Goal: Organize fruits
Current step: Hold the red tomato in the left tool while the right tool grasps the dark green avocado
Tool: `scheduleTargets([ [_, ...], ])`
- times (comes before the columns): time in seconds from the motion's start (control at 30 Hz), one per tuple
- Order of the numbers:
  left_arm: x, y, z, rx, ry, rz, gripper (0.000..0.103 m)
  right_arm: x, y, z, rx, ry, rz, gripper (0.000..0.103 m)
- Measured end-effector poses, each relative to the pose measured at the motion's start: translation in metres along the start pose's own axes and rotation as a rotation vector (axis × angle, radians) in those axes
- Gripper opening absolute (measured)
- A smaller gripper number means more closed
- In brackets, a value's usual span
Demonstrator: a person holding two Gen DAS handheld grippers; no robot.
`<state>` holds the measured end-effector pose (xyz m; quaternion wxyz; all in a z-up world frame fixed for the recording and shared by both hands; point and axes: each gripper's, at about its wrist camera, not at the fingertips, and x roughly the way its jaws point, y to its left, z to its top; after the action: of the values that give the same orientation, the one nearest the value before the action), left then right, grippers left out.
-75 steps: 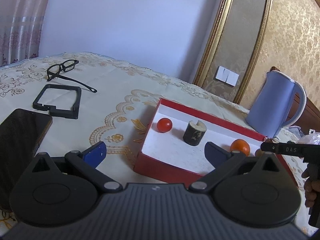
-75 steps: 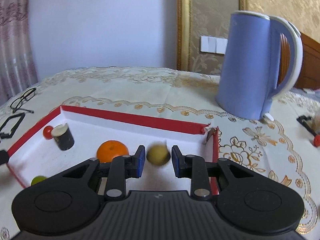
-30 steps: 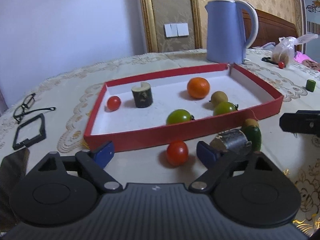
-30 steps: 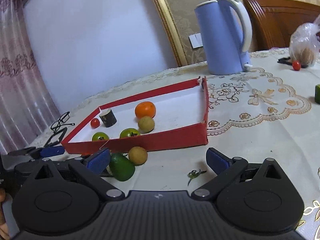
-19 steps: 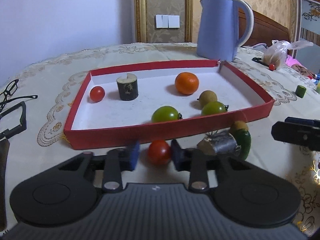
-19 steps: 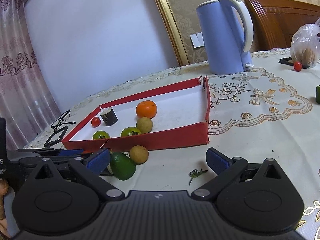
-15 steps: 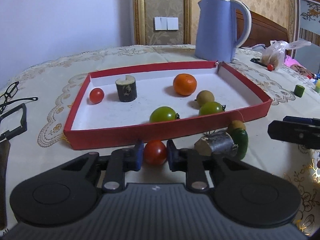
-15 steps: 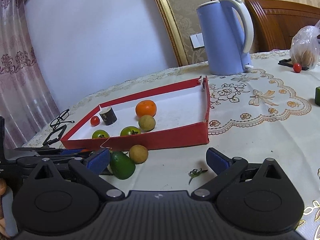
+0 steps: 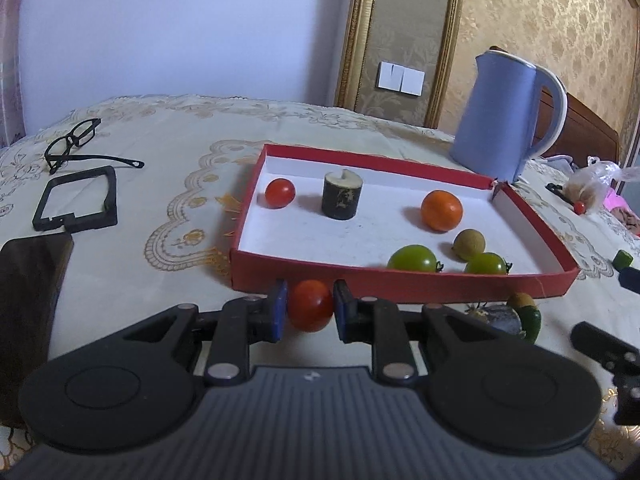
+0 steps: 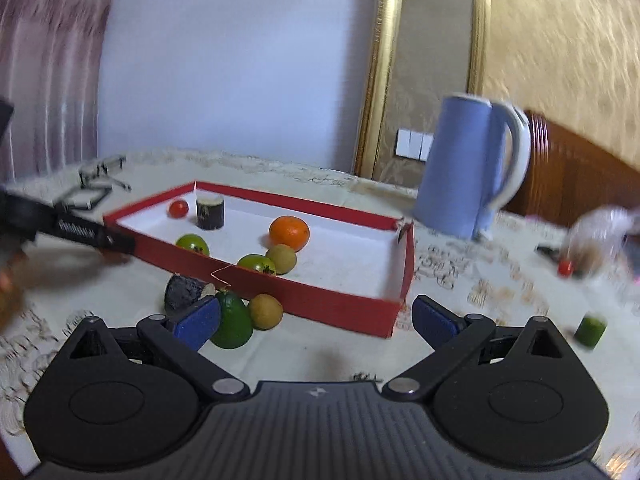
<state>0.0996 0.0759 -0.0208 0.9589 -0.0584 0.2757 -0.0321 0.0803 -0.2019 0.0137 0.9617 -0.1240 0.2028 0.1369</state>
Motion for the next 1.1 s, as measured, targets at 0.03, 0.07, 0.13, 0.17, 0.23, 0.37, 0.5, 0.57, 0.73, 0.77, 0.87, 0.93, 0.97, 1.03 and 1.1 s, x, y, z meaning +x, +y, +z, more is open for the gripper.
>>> scheduleTargets([
  [0.03, 0.000, 0.000, 0.000, 0.001, 0.000, -0.004, 0.022, 0.004, 0.002, 0.002, -0.005, 0.011, 0.005, 0.103],
  [0.07, 0.000, 0.000, -0.001, 0.005, 0.000, -0.008, 0.022, 0.007, 0.003, 0.003, -0.003, 0.022, 0.017, 0.103],
  [0.13, 0.000, -0.003, -0.002, 0.013, -0.001, -0.007, 0.022, 0.011, 0.005, 0.005, -0.001, 0.030, 0.041, 0.103],
  [0.17, 0.000, -0.003, -0.002, 0.015, -0.001, -0.008, 0.022, 0.013, 0.006, 0.007, -0.005, 0.032, 0.046, 0.103],
  [0.23, 0.000, -0.004, -0.003, 0.016, -0.001, -0.015, 0.022, 0.018, 0.010, 0.010, -0.020, 0.036, 0.034, 0.103],
  [0.37, 0.000, -0.006, -0.004, 0.021, -0.001, -0.019, 0.022, 0.027, 0.012, 0.015, -0.016, 0.053, 0.037, 0.103],
  [0.5, -0.001, -0.006, -0.005, 0.022, -0.002, -0.023, 0.022, 0.037, 0.016, 0.015, -0.028, 0.080, 0.022, 0.103],
  [0.57, -0.001, -0.006, -0.005, 0.024, -0.002, -0.024, 0.022, 0.038, 0.018, 0.013, -0.034, 0.077, 0.009, 0.103],
  [0.73, -0.001, -0.006, -0.005, 0.026, -0.001, -0.025, 0.022, 0.027, 0.023, 0.013, -0.031, 0.065, 0.153, 0.103],
  [0.77, -0.002, -0.006, -0.005, 0.027, -0.002, -0.025, 0.022, 0.025, 0.025, 0.013, -0.038, 0.056, 0.131, 0.103],
  [0.87, -0.004, -0.007, -0.004, 0.034, -0.009, -0.026, 0.022, 0.024, 0.026, 0.012, -0.084, 0.038, 0.025, 0.103],
  [0.93, -0.004, -0.007, -0.004, 0.033, -0.012, -0.027, 0.022, 0.019, 0.022, 0.011, -0.085, 0.030, 0.036, 0.102],
  [0.97, -0.004, -0.007, -0.004, 0.031, -0.011, -0.027, 0.022, 0.016, 0.019, 0.011, -0.080, 0.023, 0.052, 0.101],
  [1.03, -0.004, -0.007, -0.004, 0.028, -0.008, -0.027, 0.022, 0.013, 0.018, 0.011, -0.084, 0.014, 0.099, 0.091],
  [1.1, -0.004, -0.007, -0.005, 0.028, -0.008, -0.026, 0.022, 0.012, 0.020, 0.012, -0.095, 0.026, 0.156, 0.080],
])
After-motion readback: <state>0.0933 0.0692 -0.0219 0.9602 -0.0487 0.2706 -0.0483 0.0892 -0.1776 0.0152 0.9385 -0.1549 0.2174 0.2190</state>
